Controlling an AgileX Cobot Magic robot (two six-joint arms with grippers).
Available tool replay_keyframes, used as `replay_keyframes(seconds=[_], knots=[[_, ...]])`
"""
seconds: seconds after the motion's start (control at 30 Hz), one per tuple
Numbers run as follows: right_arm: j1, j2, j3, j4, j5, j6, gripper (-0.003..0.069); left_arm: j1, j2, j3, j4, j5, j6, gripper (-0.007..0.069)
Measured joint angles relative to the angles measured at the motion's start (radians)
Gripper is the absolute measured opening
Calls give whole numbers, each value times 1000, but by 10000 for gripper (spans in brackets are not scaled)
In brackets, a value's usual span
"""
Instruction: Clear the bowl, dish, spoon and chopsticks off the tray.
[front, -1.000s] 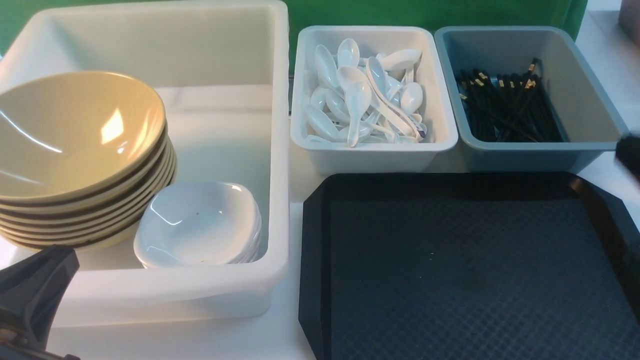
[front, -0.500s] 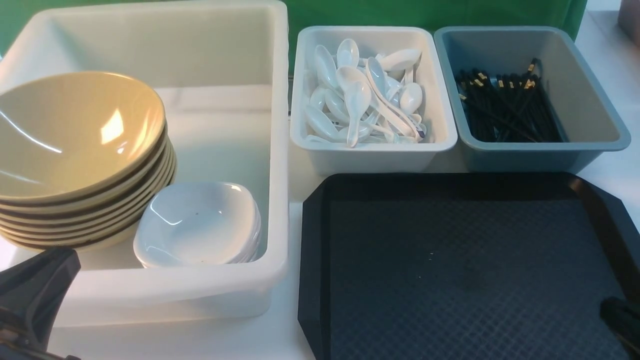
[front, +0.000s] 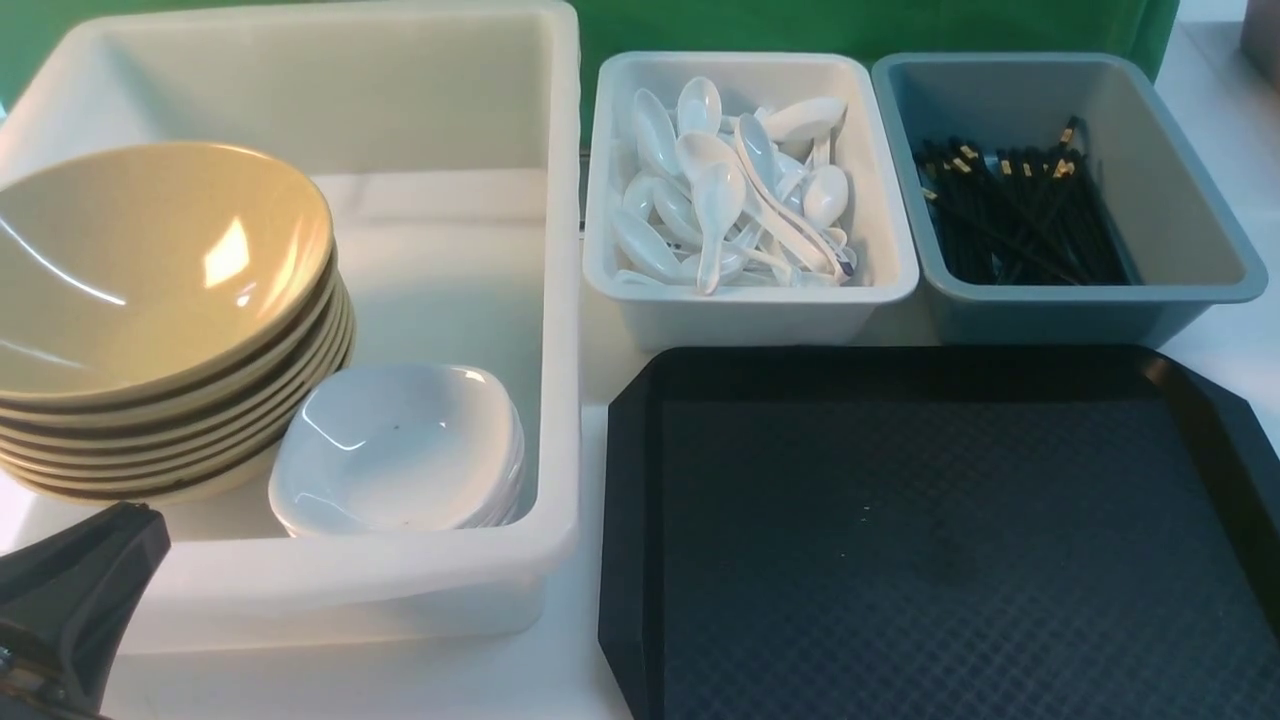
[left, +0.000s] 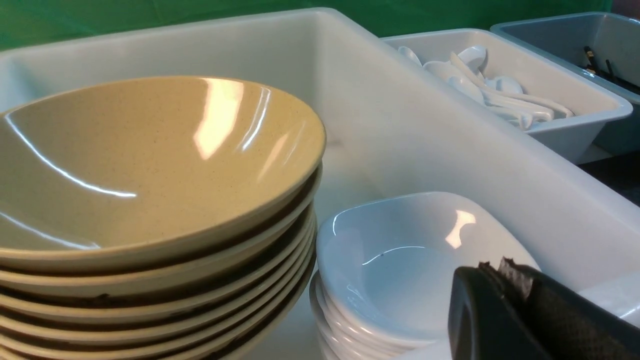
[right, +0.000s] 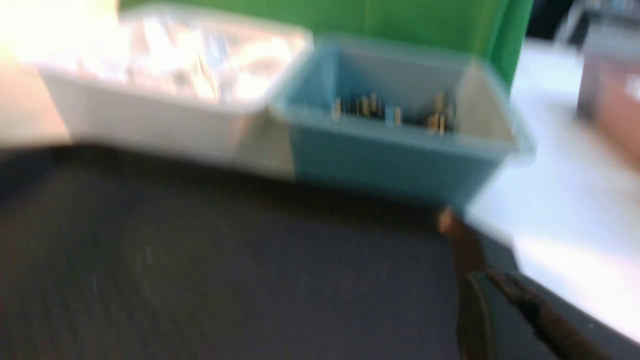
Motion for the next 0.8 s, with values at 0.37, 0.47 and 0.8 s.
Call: replay_keyframes(seconds=[0.37,0.47,0.8], knots=[[-3,0,0,0,63,12,34,0,0,0,0,22,0,-5],[-3,0,0,0,63,13,34,0,0,0,0,24,0,-5],[-3,0,0,0,63,13,34,0,0,0,0,33,0,-5]])
